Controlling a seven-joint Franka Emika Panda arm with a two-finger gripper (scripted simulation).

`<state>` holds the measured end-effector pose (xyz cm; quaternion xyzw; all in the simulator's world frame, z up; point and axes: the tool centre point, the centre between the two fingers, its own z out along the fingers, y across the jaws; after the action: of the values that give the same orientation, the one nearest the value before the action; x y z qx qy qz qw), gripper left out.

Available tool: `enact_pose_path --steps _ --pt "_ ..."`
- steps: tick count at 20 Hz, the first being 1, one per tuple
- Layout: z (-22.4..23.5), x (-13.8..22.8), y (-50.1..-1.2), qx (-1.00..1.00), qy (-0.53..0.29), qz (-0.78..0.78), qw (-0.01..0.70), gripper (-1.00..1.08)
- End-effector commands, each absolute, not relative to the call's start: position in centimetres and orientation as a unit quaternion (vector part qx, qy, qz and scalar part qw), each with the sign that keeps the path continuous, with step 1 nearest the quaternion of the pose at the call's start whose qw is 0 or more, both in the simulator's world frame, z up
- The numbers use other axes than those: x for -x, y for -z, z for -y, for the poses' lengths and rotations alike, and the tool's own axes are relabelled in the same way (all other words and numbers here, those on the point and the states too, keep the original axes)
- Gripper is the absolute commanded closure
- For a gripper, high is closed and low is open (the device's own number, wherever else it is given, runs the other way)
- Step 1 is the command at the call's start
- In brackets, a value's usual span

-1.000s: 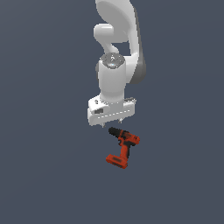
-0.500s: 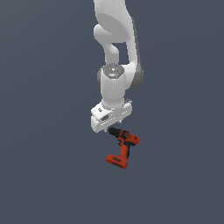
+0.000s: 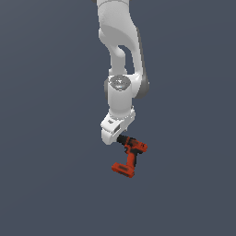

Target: Pick up the object and move it to a goal position.

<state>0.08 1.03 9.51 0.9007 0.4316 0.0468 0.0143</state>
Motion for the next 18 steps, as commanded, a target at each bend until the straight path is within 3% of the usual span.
enact_pose_path --steps 1,18 --pt "-1.3 0.2 -8.7 -0.885 -0.048 -0.464 0.014 -0.60" --pt "-2.1 1.2 -6.2 -0.823 -0.053 -0.565 0.010 -0.60"
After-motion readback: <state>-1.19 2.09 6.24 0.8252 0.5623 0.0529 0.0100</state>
